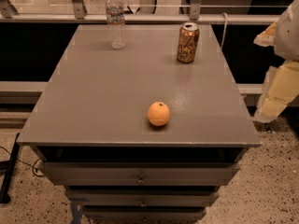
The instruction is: Pick orange can
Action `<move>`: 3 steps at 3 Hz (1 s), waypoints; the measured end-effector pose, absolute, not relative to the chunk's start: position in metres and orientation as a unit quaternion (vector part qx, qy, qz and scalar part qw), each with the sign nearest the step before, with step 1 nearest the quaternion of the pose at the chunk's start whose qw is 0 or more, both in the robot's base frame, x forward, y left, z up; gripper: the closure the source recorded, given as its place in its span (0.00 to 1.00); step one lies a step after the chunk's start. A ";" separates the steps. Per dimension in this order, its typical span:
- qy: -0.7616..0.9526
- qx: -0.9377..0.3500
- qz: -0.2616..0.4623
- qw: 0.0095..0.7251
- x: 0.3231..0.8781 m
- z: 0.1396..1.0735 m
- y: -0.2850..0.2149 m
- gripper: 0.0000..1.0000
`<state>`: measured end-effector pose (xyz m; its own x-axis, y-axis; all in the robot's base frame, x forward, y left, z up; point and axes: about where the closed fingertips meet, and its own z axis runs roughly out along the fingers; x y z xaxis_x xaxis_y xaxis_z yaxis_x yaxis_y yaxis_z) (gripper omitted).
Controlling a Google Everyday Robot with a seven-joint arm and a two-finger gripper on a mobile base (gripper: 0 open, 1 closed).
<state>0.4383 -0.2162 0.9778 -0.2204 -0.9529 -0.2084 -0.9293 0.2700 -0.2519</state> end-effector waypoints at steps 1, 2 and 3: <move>0.780 -0.603 -0.036 0.162 0.438 0.978 -0.216 0.00; 0.783 -0.595 -0.041 0.176 0.440 0.974 -0.214 0.00; 0.787 -0.576 -0.025 0.218 0.470 0.957 -0.207 0.00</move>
Offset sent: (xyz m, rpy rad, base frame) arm 0.0067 0.0048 -0.0163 0.0375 -0.0619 -0.0463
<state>0.4700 -0.2071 0.9571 -0.2404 -0.9183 -0.3145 -0.8961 0.3345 -0.2917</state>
